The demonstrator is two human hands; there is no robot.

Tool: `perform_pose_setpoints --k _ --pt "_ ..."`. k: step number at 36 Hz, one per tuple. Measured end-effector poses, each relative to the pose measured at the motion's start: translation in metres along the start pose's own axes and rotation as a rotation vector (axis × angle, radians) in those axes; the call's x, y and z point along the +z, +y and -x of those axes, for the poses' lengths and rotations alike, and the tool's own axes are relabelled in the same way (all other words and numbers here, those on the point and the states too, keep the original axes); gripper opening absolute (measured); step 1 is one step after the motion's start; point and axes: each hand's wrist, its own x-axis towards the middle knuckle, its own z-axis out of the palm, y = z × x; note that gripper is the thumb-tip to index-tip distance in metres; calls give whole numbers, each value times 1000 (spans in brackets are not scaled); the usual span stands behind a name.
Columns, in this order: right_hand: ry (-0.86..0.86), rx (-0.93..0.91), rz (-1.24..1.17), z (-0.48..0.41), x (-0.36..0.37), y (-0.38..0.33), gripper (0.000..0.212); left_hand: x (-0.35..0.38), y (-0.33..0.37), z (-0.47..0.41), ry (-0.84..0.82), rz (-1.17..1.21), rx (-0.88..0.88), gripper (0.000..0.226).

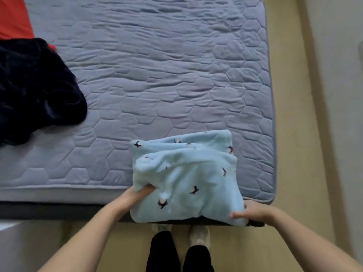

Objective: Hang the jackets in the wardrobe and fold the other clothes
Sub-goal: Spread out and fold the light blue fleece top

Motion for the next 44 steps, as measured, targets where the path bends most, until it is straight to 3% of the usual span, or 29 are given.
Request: perform_pose_setpoints --k 5,9,12,15,17,19,22,24,26,29,32,38,42,44 --pt "211 -147 -234 -16 -18 -24 41 -3 3 -10 230 -64 183 67" --pt "189 -238 -482 -25 -18 -48 40 8 16 -24 388 -1 246 33" --pt "521 -458 -417 -30 -8 -64 30 15 22 -24 552 139 356 13" --pt "856 -608 -492 -31 -7 -72 36 13 19 -22 686 264 425 32" --pt "927 -578 -468 -38 -10 -71 42 9 17 -33 696 251 374 37" --pt "942 -469 -399 -49 -10 -69 50 6 15 -48 703 184 213 30" --pt "976 -280 -299 -54 -9 -76 67 8 23 -55 798 124 10 41" --pt "1108 -292 -146 -50 -6 -86 73 9 30 -44 954 -16 149 49" --pt "1197 -422 77 -39 4 -100 71 12 36 -29 1043 -343 464 55" --pt "1128 -674 401 -35 29 -123 64 29 36 -23 858 -842 746 63" --pt "970 -747 683 -55 48 -141 61 36 32 -41 685 -1078 694 65" --pt "875 -643 950 -131 37 -151 62 12 14 -115 670 -1173 369 77" --pt "899 -642 913 -159 21 -140 65 13 -5 -143 721 -1120 371 78" --pt "933 -534 799 -162 4 -126 67 13 -10 -146 739 -1109 388 78"
